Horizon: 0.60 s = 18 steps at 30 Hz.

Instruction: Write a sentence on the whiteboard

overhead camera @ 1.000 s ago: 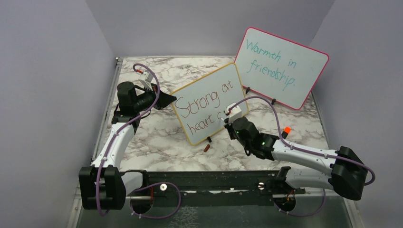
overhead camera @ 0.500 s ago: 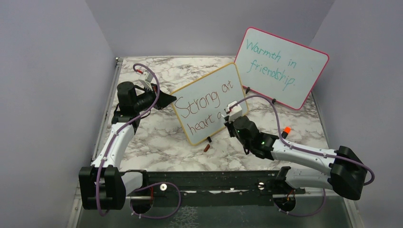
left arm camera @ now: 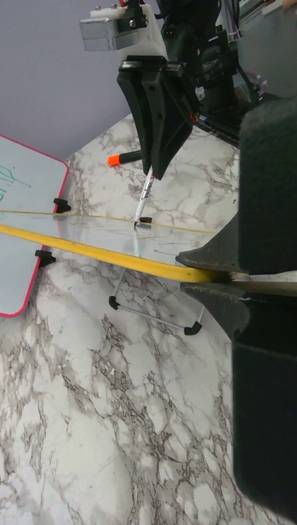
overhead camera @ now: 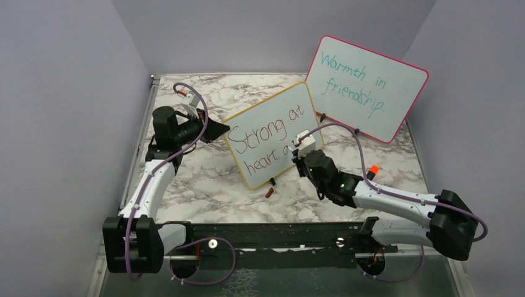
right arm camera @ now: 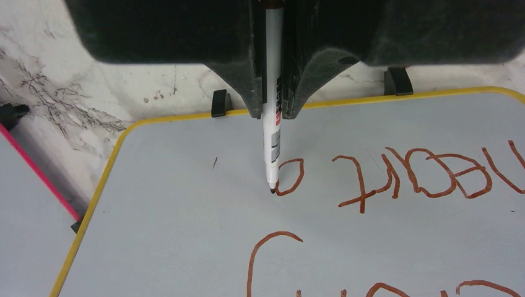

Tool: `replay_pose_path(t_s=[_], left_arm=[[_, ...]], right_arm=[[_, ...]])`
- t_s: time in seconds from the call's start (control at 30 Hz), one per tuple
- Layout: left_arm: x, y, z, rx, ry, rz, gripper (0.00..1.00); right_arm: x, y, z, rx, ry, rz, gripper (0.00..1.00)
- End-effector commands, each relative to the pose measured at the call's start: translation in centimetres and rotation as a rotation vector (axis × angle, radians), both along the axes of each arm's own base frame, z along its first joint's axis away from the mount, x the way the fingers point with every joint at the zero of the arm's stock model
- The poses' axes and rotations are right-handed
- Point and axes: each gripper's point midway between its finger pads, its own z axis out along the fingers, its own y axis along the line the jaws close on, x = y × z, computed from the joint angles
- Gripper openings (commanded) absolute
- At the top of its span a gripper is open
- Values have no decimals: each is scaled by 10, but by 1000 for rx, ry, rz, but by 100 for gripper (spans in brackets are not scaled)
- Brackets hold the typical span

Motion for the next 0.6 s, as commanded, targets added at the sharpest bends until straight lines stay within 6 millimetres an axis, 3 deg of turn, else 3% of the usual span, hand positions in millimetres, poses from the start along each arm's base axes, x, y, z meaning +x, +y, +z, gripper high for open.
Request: replay_pose_path(t_s=[0.0,0.57], left_arm=[[11,18,-36,106,62,93,0],[11,19,-36,109,61,97,0]], right_arm=[[3,4,7,17,4,3,1],[-16,-5,-17,-5,107,18,1]])
